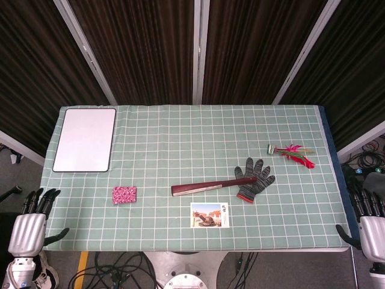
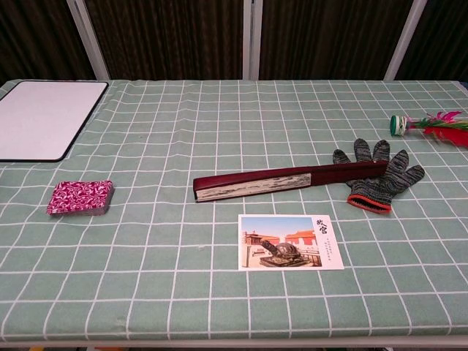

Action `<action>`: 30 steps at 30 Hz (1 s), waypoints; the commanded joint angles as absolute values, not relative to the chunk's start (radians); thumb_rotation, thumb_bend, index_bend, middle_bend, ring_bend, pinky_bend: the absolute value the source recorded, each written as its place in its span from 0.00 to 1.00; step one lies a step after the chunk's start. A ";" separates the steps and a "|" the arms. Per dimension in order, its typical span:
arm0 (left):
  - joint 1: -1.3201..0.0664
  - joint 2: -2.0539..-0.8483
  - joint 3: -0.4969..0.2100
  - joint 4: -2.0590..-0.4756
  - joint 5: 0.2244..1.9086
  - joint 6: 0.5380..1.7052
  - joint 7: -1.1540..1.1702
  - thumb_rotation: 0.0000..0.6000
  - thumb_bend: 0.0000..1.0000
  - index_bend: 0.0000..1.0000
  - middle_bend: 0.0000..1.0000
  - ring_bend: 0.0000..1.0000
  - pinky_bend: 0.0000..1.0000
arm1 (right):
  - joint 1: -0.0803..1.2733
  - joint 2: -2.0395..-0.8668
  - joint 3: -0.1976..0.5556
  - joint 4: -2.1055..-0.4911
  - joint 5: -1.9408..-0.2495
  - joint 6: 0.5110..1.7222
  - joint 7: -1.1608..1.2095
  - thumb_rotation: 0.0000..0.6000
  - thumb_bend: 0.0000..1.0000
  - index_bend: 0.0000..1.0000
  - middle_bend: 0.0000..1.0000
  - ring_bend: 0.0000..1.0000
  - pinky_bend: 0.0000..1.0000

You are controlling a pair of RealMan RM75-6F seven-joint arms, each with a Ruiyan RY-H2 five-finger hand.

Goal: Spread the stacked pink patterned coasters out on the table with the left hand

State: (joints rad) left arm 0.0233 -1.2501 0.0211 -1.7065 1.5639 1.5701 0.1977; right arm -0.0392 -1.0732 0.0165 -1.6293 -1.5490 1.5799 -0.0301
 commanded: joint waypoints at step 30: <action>-0.201 -1.266 -0.064 -1.793 1.421 1.249 0.309 1.00 0.08 0.19 0.18 0.04 0.08 | -0.032 -1.069 0.033 -1.643 -1.540 1.570 -0.026 1.00 0.14 0.00 0.00 0.00 0.00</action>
